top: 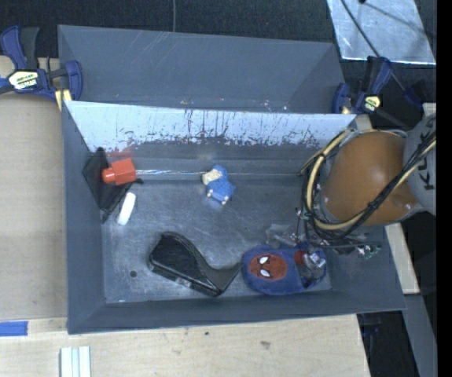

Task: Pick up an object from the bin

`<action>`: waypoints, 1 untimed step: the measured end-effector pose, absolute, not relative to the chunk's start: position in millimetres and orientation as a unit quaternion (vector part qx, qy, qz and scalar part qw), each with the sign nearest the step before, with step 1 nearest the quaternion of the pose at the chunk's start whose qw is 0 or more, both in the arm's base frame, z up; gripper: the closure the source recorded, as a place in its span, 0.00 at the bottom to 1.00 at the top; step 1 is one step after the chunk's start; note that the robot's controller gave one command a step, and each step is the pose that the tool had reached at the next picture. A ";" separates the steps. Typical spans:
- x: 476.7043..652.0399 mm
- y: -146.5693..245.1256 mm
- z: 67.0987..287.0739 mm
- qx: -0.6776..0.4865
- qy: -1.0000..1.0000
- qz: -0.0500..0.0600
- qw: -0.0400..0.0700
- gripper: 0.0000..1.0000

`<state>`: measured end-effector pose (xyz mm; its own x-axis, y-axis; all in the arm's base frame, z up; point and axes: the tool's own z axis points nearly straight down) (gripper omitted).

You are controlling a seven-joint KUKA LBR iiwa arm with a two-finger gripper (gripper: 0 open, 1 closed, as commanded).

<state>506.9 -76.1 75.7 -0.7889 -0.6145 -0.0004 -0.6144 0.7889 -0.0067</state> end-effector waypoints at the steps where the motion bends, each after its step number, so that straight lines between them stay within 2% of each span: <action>1: 530.0 4.2 119.0 -0.372 0.928 -0.002 0.005 1.00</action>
Offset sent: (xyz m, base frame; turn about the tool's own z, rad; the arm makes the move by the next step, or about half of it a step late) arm 0.0198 0.0787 0.0398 -0.0945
